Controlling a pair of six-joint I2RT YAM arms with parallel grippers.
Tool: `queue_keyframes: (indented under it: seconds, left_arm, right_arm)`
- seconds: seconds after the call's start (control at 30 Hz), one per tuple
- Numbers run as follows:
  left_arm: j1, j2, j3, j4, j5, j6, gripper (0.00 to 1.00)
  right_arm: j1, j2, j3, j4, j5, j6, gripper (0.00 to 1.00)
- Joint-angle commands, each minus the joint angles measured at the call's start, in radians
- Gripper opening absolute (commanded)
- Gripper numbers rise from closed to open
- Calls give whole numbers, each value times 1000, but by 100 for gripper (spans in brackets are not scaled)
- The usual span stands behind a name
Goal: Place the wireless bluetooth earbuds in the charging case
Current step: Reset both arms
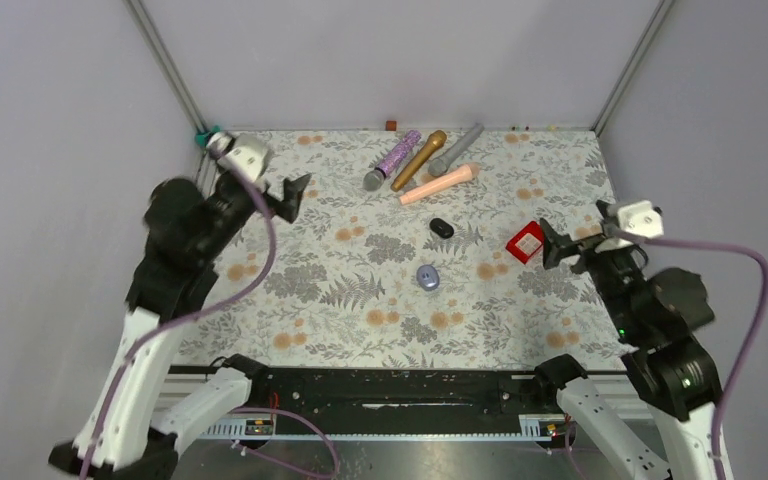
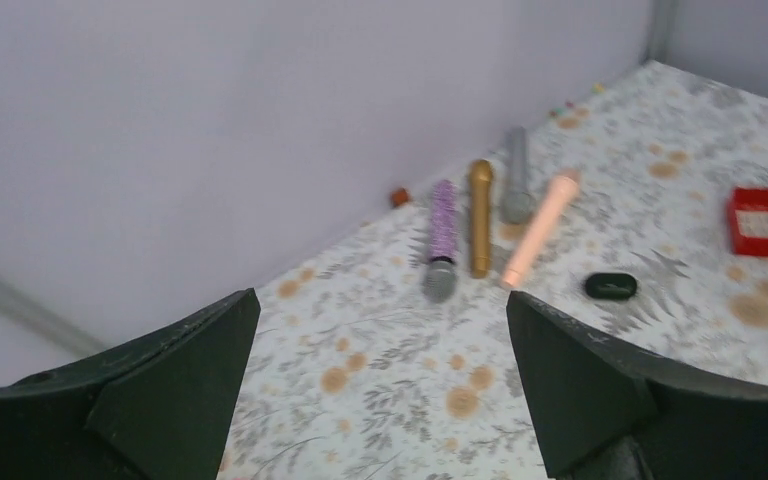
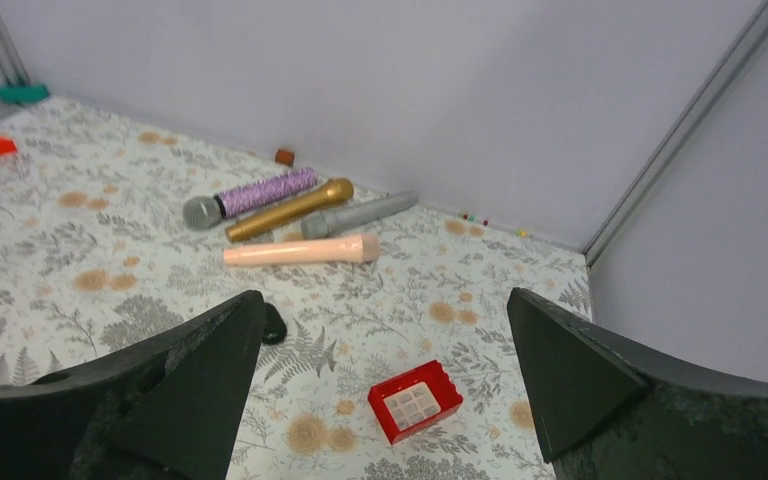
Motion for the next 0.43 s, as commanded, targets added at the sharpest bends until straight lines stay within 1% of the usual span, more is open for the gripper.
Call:
queue_keyframes:
  seconds: [0.0, 0.07, 0.13, 0.2, 0.27, 0.33, 0.4]
  left_arm:
    - [7, -201, -201, 59, -331, 15, 99]
    - [24, -310, -285, 85, -411, -6, 99]
    - [37, -396, -335, 54, -421, 11, 99]
    - [38, -468, -392, 52, -463, -15, 99]
    - [37, -543, -470, 95, -506, -65, 99]
    - [40, -586, -533, 117, -482, -77, 99]
    - [41, -585, -541, 108, -484, -78, 99]
  right_arm:
    - [-4, -95, 9, -10, 33, 45, 100]
    - [-4, -122, 17, -37, 37, 45, 99]
    - [-4, -145, -6, -36, 39, 14, 100]
    - [-3, -161, -55, -5, 38, -12, 99]
    - [-4, -170, -104, 34, 36, -29, 100]
    - [-4, -173, -140, 69, 60, -44, 100]
    - [-3, -169, -154, 103, 118, -34, 99]
